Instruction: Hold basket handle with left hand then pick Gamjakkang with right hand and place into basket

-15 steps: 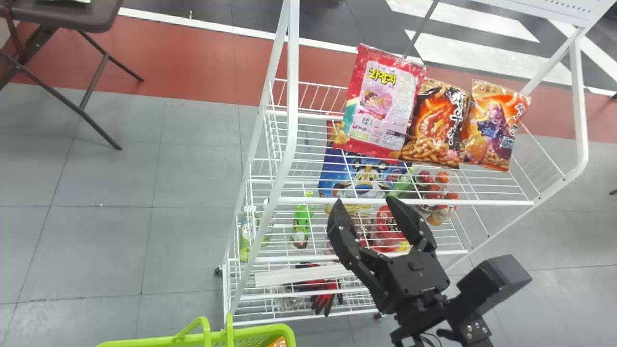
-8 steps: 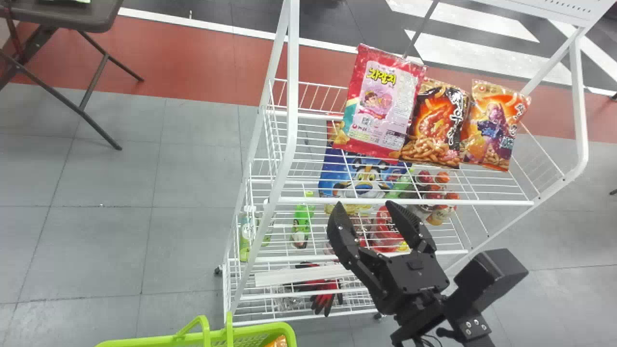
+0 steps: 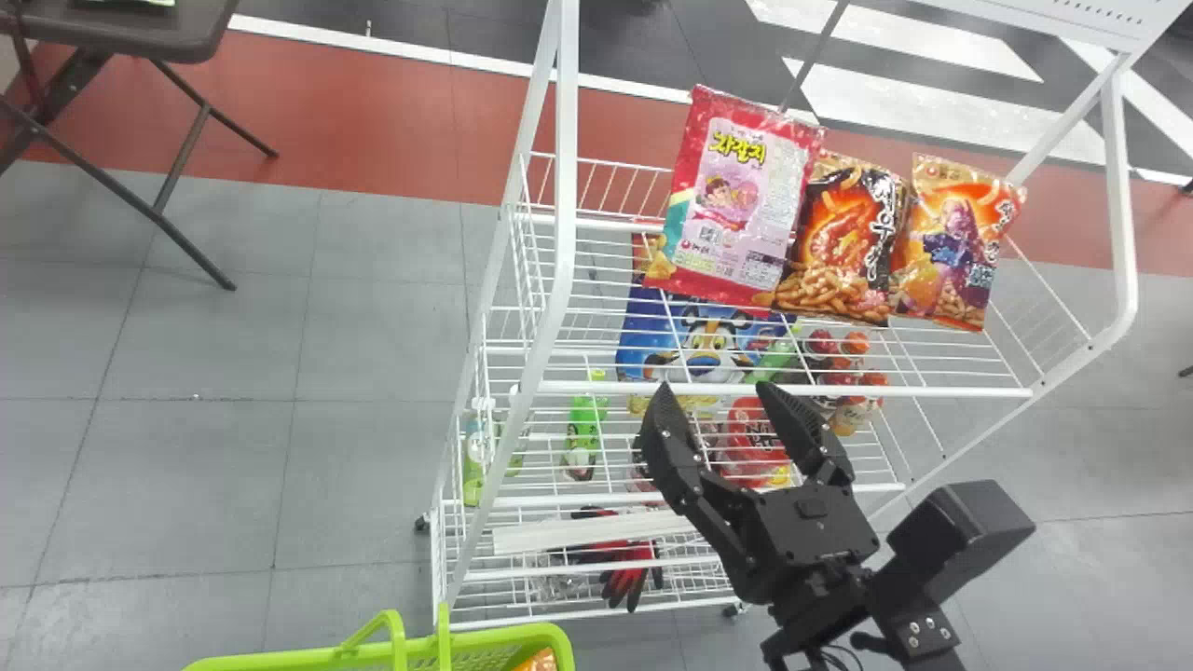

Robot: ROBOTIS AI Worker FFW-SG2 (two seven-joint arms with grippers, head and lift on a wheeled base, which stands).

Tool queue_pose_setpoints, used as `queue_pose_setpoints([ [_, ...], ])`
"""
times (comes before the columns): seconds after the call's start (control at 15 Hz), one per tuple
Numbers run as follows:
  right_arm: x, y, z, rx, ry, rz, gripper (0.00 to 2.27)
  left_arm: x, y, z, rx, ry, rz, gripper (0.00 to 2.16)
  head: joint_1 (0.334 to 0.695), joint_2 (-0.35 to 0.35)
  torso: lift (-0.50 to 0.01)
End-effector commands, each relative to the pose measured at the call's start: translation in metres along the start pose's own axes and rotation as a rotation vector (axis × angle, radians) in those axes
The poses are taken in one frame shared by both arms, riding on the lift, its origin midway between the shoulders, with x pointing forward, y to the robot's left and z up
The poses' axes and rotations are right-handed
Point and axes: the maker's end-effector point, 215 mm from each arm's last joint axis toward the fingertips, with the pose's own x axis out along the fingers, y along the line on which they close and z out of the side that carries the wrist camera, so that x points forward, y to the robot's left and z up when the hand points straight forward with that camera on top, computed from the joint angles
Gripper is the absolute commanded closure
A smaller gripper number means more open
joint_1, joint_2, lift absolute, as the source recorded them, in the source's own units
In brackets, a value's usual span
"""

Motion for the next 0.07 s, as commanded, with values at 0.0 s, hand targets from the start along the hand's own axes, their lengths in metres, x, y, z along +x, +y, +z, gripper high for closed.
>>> queue_pose_setpoints([
  [0.0,-0.0001,0.0000,0.0000,0.000,0.000,-0.001,0.10,-0.0001,0.0000,-0.0001,0.000,0.000,0.000,2.15,0.695,-0.350,-0.018],
])
